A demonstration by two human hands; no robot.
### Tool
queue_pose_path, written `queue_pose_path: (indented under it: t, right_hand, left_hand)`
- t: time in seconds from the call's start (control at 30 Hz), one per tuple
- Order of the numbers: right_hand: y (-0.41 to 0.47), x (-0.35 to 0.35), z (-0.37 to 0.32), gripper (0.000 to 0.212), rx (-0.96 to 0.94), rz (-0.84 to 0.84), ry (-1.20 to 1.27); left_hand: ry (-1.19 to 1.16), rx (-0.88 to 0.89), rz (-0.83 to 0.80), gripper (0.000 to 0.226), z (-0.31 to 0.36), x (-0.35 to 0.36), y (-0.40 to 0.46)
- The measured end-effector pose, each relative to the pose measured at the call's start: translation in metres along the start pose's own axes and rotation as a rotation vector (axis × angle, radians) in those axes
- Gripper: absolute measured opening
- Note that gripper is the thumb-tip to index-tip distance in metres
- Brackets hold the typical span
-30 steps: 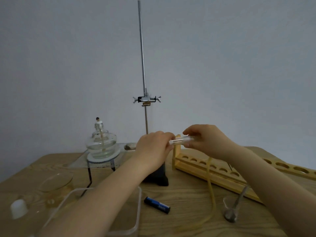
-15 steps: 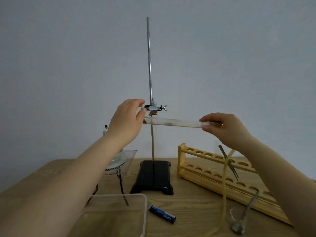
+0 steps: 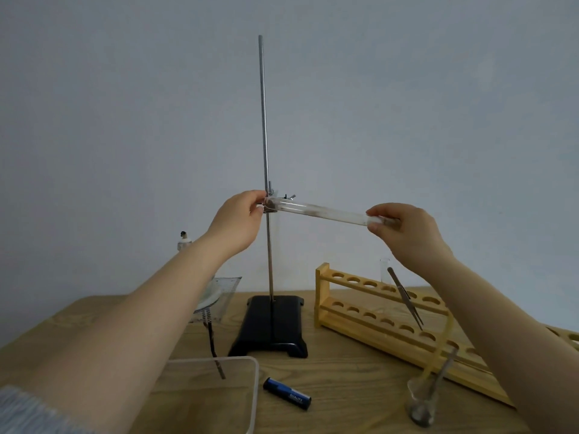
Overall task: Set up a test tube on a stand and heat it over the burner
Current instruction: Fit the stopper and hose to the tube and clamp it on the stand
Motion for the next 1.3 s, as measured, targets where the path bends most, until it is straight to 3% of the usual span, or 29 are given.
queue_pose_path:
  t: [0.37,0.8,1.13,1.3]
  right_hand:
    - [0.0,-0.008,0.015,0.015,0.082,0.048,-0.06]
    - [0.018,0.007,-0.002,0.021,-0.004,0.026,-0.2]
    - [0.039,0.014,-0.018,0.023,-0.083,-0.023,-0.247]
    - [0.044,0.023,-0.029,0.022,-0.113,-0.058,-0.229]
  left_hand:
    - [0.001,-0.028,0.027,0.038,-0.003,0.001,0.006]
    - [0.052,-0.019,-0.007,0.041,-0.007,-0.001,0.008]
    - [0.177,0.086,-0.009,0.041,-0.007,-0.006,0.013]
    - [0.354,0.257,0.083,0.046,0.002,-0.013,0.013]
Point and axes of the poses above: each hand's wrist, its own y-axis towards the middle knuckle, its own x-axis out of the palm, z = x × y, the point moved 7 cm from there along y, towards the middle knuckle, and after that the axes turned 8 degrees about -y, right-handed, at the moved point
